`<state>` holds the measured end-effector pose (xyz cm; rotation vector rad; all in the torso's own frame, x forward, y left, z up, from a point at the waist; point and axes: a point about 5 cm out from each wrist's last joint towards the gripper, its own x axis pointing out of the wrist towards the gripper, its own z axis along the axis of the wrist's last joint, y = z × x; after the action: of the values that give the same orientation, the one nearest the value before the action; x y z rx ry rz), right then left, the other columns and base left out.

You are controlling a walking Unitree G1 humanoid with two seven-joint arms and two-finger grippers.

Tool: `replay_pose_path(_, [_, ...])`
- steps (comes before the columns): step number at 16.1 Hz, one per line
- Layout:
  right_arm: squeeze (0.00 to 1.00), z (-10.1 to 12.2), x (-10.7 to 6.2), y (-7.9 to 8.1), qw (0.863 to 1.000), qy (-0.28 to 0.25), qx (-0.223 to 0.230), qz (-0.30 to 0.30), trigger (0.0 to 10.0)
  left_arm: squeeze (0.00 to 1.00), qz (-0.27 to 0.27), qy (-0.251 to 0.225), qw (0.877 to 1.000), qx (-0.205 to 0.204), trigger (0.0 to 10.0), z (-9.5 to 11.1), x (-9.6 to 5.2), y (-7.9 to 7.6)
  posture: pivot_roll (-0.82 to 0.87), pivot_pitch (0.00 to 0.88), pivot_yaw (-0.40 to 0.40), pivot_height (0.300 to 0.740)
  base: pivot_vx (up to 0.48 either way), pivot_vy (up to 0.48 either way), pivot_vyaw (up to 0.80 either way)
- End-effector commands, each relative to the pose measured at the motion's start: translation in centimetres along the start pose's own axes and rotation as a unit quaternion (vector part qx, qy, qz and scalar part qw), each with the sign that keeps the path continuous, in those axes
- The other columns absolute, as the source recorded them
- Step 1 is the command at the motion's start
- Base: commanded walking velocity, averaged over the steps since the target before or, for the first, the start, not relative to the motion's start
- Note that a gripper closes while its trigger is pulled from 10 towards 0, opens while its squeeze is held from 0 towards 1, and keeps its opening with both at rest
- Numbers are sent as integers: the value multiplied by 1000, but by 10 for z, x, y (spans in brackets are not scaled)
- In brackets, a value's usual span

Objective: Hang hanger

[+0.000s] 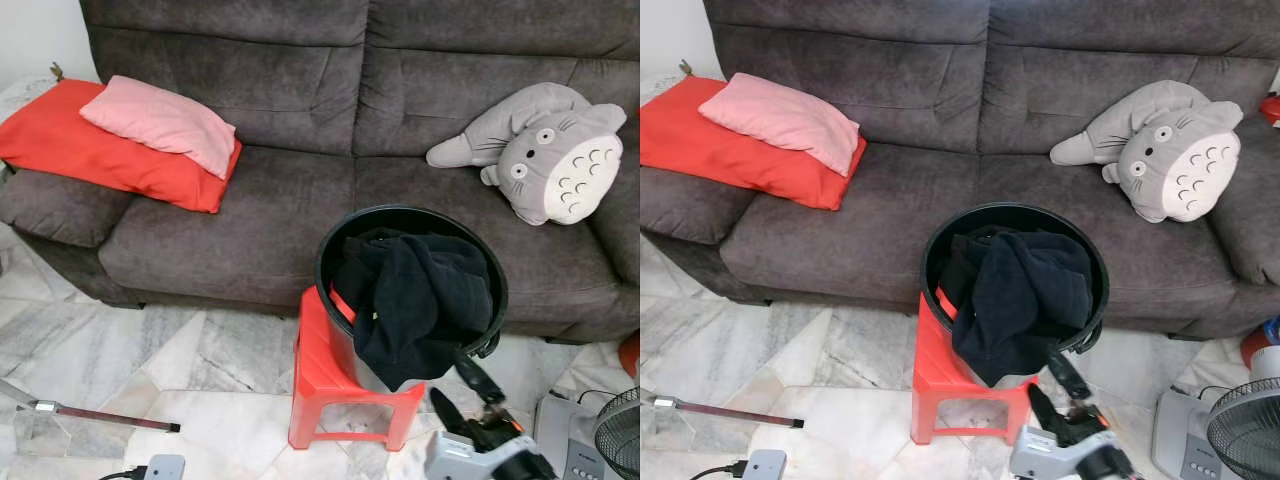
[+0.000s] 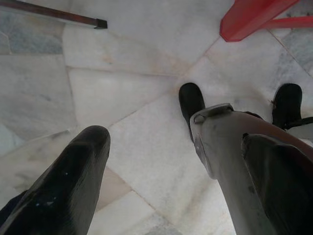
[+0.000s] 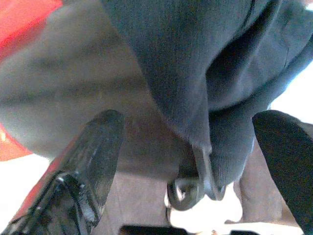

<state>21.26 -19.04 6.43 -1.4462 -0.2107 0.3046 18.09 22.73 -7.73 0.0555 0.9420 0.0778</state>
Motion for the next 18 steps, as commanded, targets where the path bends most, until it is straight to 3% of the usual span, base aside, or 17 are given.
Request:
replay_pose_path(1, [0,5,-2,6,1000,-27,-6,8,10000,0,6,22,1000,0,10000,-12,-3,6,-161,208,11,740,0,0,0])
replay_pose_path(5, [0,5,9,0,999,-45,-16,-25,10000,0,6,20,1000,-3,10000,-12,-2,2,-149,207,11,740,0,0,0])
replay_pose_path(12, [0,22,1,-19,989,-78,-12,-128,10000,0,7,18,1000,1,10000,-11,-3,5,-154,208,17,740,0,0,0])
replay_pose_path(18, [0,25,10,-38,982,-92,-8,-167,10000,0,7,18,1000,2,10000,-12,-3,5,-156,204,16,740,0,0,0])
